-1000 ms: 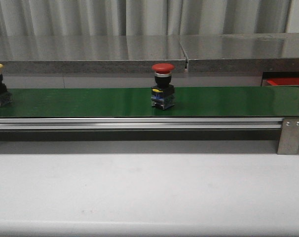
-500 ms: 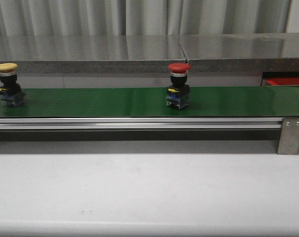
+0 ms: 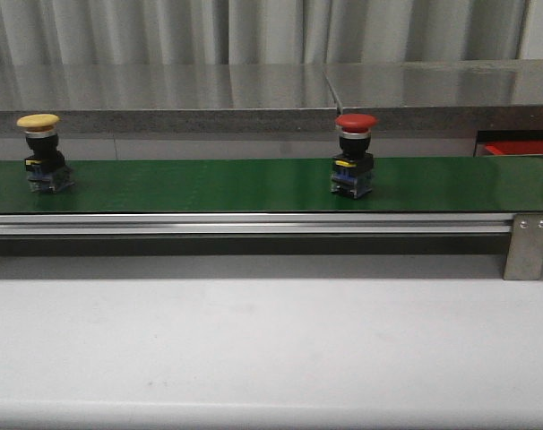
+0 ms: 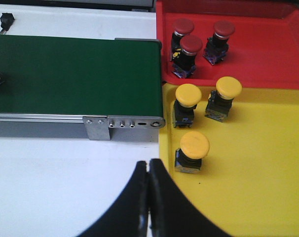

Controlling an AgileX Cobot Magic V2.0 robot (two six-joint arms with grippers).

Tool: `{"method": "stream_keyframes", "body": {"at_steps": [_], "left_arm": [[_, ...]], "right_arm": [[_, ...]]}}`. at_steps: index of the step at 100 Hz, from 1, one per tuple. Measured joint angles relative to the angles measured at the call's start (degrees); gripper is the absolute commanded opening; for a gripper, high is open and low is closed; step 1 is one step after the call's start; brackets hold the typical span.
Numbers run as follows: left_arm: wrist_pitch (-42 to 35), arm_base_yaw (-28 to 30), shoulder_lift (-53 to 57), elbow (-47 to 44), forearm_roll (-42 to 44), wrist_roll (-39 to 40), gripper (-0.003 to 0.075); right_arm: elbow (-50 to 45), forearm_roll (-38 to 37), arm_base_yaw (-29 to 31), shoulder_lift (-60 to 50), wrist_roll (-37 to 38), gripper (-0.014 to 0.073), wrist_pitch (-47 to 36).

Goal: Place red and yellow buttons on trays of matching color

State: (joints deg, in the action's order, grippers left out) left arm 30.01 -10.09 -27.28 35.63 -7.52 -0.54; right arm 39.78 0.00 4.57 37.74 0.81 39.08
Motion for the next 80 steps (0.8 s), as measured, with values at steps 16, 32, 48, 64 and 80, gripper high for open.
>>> {"method": "stream_keyframes", "body": {"at_steps": [16, 32, 48, 64, 80], "left_arm": [[0.0, 0.0, 0.0, 0.0, 0.0, 0.0, -0.002], [0.0, 0.0, 0.0, 0.0, 0.0, 0.0, -0.002], [0.0, 0.0, 0.0, 0.0, 0.0, 0.0, -0.002], [0.0, 0.0, 0.0, 0.0, 0.0, 0.0, -0.002], [0.0, 0.0, 0.0, 0.0, 0.0, 0.0, -0.002]], "right_arm": [[5.34, 0.0, -1.09, 5.94, -0.81, -0.0065, 2.01], [11.71, 0.0, -3.71, 13.96, -0.81, -0.0008, 5.66], [17.44, 0.0, -6.84, 22.07, -0.81, 0.0298, 9.42], [21.75, 0.0, -9.41, 28.29, -1.35, 0.0574, 11.85], [26.08, 0.0, -10.53, 33.76, -1.48, 0.0582, 15.01]]}}
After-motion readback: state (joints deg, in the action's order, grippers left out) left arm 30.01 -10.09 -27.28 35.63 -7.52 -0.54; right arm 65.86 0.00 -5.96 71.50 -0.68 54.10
